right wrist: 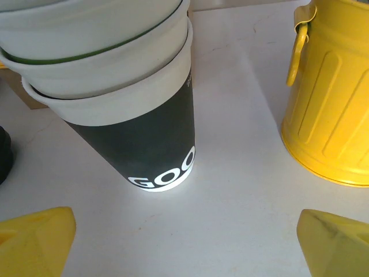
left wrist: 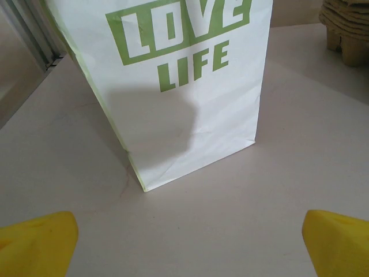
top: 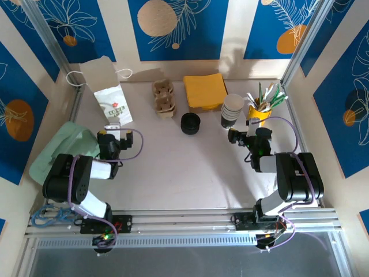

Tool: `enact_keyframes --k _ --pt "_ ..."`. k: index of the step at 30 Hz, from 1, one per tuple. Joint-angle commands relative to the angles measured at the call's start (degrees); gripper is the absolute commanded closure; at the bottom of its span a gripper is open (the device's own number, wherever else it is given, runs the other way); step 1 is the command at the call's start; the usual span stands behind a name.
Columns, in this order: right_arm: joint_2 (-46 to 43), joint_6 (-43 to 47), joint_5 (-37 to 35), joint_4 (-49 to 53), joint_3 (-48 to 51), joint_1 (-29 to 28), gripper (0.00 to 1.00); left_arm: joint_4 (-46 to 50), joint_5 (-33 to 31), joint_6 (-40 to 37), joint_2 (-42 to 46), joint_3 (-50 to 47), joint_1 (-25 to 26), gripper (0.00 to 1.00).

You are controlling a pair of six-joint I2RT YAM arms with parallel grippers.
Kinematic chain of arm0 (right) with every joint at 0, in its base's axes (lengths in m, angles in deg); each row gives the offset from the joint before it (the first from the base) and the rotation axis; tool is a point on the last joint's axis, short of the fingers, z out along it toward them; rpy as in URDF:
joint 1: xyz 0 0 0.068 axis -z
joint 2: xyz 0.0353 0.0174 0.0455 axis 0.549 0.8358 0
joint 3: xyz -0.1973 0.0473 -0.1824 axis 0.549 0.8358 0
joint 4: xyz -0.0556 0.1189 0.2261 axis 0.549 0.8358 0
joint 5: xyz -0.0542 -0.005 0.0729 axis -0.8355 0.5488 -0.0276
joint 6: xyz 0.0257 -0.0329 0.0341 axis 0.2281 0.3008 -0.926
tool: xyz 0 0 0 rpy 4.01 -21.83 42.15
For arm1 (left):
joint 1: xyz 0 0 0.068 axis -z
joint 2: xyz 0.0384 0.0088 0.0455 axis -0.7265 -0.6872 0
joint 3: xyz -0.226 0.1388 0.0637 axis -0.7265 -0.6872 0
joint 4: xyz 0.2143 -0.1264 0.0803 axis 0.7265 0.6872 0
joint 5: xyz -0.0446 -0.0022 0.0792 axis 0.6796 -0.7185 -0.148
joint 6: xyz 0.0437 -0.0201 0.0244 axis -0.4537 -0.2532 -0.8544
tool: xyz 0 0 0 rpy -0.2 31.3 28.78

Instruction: Pack the takeout coffee

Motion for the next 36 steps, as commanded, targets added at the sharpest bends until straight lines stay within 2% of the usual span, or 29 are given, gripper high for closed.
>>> enact_keyframes --k 1,25,29,33,36 --pt "-0.25 0.7 0.49 -0.26 -1.3 0.03 0.01 -1.54 -0.19 -0.43 -0.38 0.14 -0.5 0.01" --pt "-0.4 0.6 0.78 -0.67 -0.95 0.14 0.01 -1.75 -0.14 -0.43 -0.38 -0.04 -0.48 0.01" --pt "-1.96 0.16 0.51 -4.41 1.65 0.25 0.01 -4.27 3.01 -2.41 1.64 -2.09 0.11 0.01" --pt "-6.54 -0.25 -0.76 -3.53 3.45 0.24 0.01 -4.57 -1.47 -2.03 6.39 -4.45 1.06 0.01" --pt "-12.2 -2.1 -2.12 3.54 2.67 0.44 0.01 -2.34 -3.93 -1.68 11.29 -5.81 1.65 0.01"
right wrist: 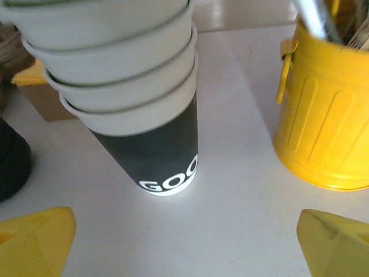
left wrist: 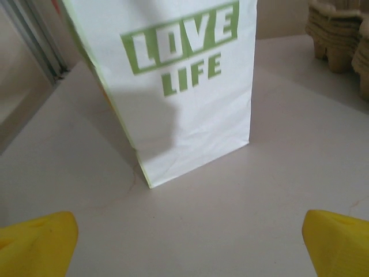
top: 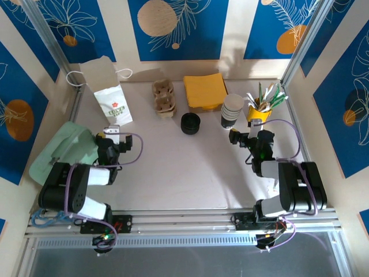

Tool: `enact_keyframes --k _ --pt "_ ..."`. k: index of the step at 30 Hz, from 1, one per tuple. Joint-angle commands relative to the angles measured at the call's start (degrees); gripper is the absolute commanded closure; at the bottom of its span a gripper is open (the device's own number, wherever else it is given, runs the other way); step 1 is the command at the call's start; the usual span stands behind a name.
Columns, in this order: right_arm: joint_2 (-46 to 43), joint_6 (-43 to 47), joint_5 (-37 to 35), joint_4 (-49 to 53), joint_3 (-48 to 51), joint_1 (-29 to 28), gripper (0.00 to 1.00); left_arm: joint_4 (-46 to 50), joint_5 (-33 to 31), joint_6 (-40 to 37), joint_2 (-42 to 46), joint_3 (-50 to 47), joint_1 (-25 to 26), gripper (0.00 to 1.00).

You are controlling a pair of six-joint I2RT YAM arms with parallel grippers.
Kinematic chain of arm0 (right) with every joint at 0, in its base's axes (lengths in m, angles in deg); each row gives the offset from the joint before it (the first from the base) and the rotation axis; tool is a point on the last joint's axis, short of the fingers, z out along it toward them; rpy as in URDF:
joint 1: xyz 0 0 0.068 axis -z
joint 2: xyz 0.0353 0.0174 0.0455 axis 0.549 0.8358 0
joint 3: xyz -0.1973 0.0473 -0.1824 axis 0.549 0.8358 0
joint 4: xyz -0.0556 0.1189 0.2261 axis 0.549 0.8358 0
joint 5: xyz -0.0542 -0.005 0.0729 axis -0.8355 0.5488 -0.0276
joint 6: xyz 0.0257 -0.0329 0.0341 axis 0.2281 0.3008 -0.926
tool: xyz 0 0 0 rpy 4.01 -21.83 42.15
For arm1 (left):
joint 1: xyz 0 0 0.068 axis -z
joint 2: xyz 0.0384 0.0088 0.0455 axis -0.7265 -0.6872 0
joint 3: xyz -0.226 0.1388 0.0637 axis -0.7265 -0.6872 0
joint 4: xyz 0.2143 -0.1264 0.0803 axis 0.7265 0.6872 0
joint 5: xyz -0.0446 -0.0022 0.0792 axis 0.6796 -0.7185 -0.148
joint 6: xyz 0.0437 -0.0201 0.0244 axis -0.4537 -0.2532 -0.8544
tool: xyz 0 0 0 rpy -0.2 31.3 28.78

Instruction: Pack the takeout coffee

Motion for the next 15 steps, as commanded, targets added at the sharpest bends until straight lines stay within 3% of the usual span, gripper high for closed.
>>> enact_keyframes --k 1,6,10,13,15 --pt "-6.65 -2.67 -1.73 5.98 -0.78 0.71 0.01 0.73 -4.22 0.21 6.27 -1.29 0.93 0.01" --pt "-18.3 -9.66 -1.26 19.19 -2.23 0.89 0.01 20.09 -9.84 6.0 19.46 1.73 2.43 0.01" --pt "-28.46 -20.78 -4.56 39.02 -8.05 0.82 0.01 46.3 -14.57 21.55 28.22 9.27 2.95 0.01" --pt "-32.15 -28.2 -4.67 55.44 -16.08 1.25 0.01 62.13 -9.48 27.86 29.37 16.87 2.95 0.0" --pt "-32.46 -28.22 -2.27 61.94 -20.33 1.03 0.01 68.36 -4.03 30.38 29.26 20.76 2.99 0.01"
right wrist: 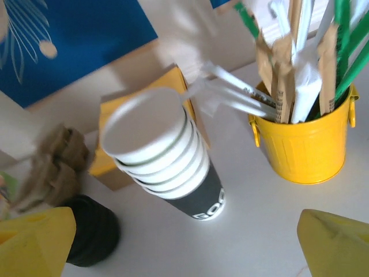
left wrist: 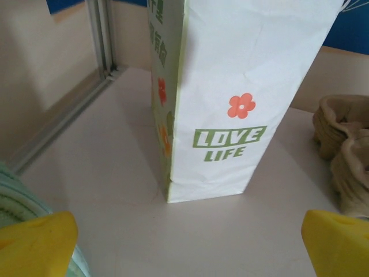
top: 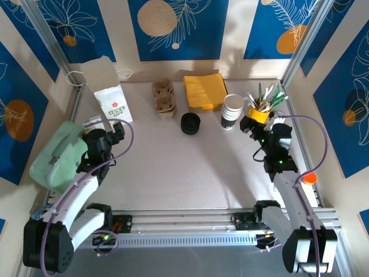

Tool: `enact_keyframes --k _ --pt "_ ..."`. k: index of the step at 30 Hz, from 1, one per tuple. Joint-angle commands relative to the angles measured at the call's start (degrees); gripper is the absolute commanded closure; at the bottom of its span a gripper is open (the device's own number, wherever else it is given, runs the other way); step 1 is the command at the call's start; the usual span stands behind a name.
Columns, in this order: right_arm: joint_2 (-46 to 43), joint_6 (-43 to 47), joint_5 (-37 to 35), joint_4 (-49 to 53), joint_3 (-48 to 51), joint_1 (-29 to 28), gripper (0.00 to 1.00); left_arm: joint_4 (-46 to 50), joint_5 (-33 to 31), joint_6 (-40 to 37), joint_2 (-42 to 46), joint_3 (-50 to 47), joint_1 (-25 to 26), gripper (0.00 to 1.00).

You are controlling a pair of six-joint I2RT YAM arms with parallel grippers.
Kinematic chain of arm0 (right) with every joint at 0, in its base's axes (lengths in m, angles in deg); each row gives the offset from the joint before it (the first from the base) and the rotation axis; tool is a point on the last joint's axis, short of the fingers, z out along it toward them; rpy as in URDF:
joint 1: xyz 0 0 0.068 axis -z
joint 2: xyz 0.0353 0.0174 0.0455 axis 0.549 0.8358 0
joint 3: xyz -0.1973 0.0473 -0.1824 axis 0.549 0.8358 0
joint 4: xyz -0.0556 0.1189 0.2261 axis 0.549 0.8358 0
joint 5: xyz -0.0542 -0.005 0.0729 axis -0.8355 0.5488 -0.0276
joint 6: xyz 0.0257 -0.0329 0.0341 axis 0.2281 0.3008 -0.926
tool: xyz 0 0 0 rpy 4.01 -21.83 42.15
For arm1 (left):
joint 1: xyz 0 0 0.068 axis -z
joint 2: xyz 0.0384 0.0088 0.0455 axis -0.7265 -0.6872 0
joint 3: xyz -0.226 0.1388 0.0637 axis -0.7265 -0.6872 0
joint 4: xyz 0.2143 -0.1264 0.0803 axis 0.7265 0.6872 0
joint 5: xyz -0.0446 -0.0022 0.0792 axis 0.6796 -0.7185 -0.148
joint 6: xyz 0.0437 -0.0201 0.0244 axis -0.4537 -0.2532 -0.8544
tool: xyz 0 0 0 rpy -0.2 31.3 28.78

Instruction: Pack the takeout coffee

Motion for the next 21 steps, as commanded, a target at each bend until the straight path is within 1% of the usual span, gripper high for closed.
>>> enact_keyframes --k 1,2,5,9,10,12,14,17,19,21 --pt "-1.12 -6.91 1.95 20.09 -7.67 0.03 0.01 20.56 8.0 9.51 0.69 6.11 0.25 0.01" --pt "-0.51 -7.2 2.68 22.83 -9.95 -0.05 0.01 21.87 11.04 9.15 0.9 7.23 0.23 0.01" --pt "3.05 -7.36 3.96 30.86 -17.39 -0.22 0.01 27.89 16.94 9.2 0.64 11.91 0.32 0.01" --pt "9.76 -8.06 3.0 38.81 -26.5 -1.22 0.05 34.06 23.62 7.02 -0.43 17.42 0.84 0.01" --pt "11.85 -7.84 2.46 40.38 -28.78 -1.76 0.06 35.56 24.77 6.32 -0.64 18.68 1.11 0.01" --pt "15.54 -7.69 -0.73 43.58 -32.82 -3.14 0.06 37.44 27.0 5.0 -1.06 20.54 1.51 0.01" --pt "19.1 -7.35 -3.88 45.46 -36.58 -4.43 0.09 38.86 29.01 4.38 -1.59 22.26 1.85 0.01" --pt "24.1 -6.95 -4.94 46.87 -41.38 -5.24 0.16 39.55 31.08 3.29 -2.45 23.8 2.22 0.0" --pt "27.59 -6.69 -5.39 47.86 -44.66 -5.84 0.23 39.66 32.1 2.69 -3.21 24.49 2.37 0.01" --pt "30.88 -6.52 -6.33 48.75 -47.59 -6.68 0.26 39.83 32.98 2.29 -4.22 25.08 2.46 0.02"
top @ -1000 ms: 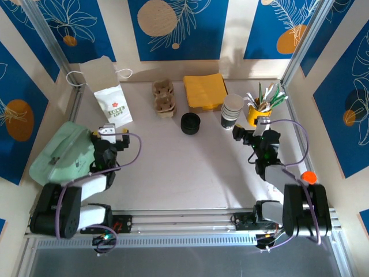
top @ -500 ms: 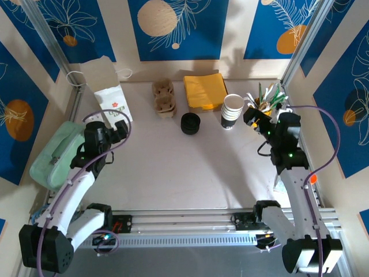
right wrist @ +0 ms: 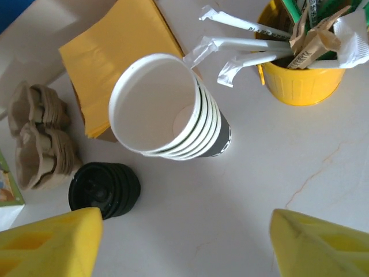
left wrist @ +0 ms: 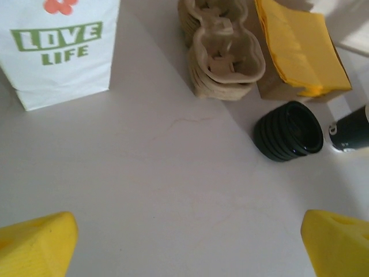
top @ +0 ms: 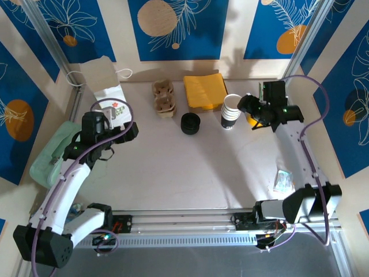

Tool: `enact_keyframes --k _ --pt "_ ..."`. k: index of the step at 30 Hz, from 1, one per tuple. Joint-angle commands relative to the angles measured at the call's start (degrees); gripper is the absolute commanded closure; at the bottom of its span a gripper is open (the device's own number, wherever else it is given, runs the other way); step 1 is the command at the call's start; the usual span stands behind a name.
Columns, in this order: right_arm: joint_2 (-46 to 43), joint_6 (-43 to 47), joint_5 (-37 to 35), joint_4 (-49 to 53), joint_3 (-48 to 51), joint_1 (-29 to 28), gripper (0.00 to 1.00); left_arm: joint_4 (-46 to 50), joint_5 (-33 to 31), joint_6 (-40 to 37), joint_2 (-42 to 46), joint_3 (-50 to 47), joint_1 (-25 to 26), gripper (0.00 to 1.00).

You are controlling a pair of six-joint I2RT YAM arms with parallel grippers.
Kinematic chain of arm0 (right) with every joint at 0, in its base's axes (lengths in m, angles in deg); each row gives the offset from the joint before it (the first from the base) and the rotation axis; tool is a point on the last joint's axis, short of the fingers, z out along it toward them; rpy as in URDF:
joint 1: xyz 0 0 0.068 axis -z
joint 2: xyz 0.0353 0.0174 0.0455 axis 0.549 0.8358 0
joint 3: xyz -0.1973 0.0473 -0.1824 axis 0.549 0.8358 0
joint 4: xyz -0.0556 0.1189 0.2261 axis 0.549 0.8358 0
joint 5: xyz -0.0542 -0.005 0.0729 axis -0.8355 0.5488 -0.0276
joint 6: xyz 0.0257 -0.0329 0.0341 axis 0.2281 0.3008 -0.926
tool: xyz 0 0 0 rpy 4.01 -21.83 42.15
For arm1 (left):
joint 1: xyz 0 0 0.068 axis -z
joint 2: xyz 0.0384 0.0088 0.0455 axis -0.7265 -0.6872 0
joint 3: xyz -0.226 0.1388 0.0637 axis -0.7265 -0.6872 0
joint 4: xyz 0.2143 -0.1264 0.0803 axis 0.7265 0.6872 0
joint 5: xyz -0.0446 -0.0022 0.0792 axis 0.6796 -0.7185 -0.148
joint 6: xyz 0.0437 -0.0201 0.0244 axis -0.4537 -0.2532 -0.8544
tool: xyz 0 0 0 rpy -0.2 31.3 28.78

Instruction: Pack the takeout coffee

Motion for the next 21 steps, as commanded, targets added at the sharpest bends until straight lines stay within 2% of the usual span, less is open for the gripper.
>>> enact_keyframes --k 1,10,21 --pt "4.54 0.52 -2.64 4.15 -4.86 -1.3 0.29 2.7 3.95 -2.12 -1.57 2.33 0.69 0.02" --pt "16.27 1.14 -4.73 6.29 -13.64 -1.99 0.45 2.0 6.53 -2.74 -3.98 2.65 1.02 0.05" --pt "23.01 0.61 -4.33 5.63 -16.68 -1.78 0.59 2.28 6.58 -3.03 -4.6 2.65 1.15 0.05"
